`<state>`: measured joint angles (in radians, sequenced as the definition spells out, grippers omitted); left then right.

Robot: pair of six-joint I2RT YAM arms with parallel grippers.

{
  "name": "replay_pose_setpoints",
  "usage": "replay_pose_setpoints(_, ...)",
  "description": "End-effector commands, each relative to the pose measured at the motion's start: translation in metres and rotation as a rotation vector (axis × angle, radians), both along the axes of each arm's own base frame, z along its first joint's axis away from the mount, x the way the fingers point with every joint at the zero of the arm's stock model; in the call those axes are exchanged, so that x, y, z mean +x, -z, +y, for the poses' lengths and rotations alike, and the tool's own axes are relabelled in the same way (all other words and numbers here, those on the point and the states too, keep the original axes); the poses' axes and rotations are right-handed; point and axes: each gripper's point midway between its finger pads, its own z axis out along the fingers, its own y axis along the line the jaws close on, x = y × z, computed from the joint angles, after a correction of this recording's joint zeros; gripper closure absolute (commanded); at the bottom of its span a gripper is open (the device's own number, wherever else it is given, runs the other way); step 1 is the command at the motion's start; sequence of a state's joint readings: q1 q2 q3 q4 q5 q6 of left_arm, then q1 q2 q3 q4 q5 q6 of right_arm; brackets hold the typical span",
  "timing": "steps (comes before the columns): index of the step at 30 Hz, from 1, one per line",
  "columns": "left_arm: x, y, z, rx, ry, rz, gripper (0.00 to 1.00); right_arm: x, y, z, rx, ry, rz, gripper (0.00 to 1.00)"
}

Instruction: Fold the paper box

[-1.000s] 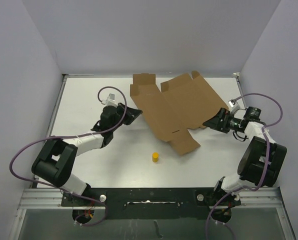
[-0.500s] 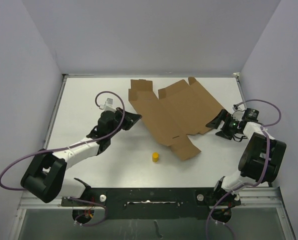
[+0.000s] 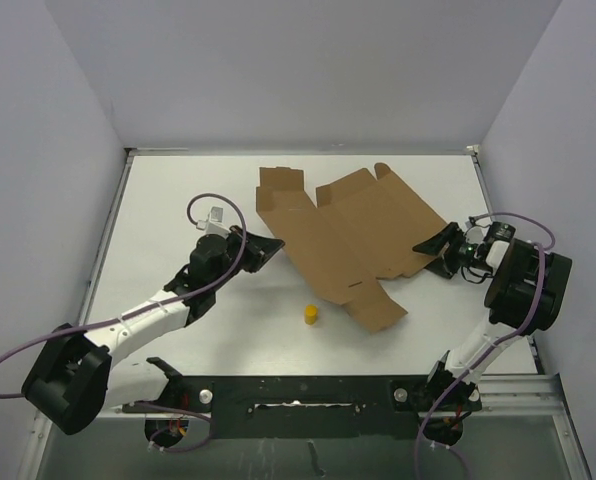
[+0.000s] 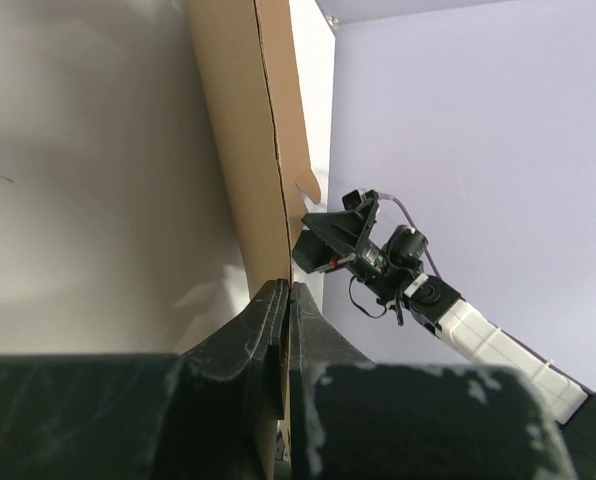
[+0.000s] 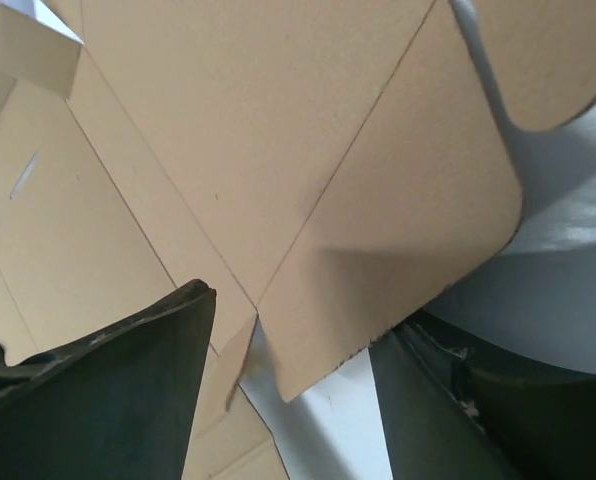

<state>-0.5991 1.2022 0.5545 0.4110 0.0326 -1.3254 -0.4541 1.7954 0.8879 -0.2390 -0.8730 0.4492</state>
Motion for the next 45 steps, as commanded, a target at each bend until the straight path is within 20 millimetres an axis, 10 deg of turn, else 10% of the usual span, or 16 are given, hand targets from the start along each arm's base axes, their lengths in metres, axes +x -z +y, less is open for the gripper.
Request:
replay_pose_setpoints(1,-0.015,-0.024,-0.005,-0.065,0.025,-0.04,1.0,0.014,0.009,-0.009,-0.001,0.052,-0.011,0.41)
replay_pose_setpoints(8,-0.035,-0.012,-0.001,-0.052,0.043,-0.008,1.0,0.024,0.008,-0.011,0.027,0.064,-0.042,0.73)
replay_pose_setpoints(14,-0.045,0.007,0.003,0.001,0.071,-0.01,1.0,0.034,-0.03,-0.02,-0.012,0.079,-0.193,0.99)
replay_pose_setpoints(20,-0.044,0.021,-0.005,0.104,0.163,-0.072,1.0,0.04,-0.089,-0.037,-0.121,0.115,-0.378,1.0)
replay_pose_setpoints(30,-0.038,0.035,-0.022,0.175,0.366,-0.08,0.71,0.06,-0.165,-0.067,-0.466,0.119,-0.577,1.0)
replay_pose_setpoints(39,-0.031,0.023,0.018,0.323,0.399,-0.149,0.33,0.061,-0.191,-0.048,-0.763,-0.129,-0.717,1.0)
replay_pose_setpoints(45,-0.034,0.002,0.015,0.355,0.53,-0.311,0.3,0.055,-0.205,-0.036,-0.806,-0.208,-0.807,1.0)
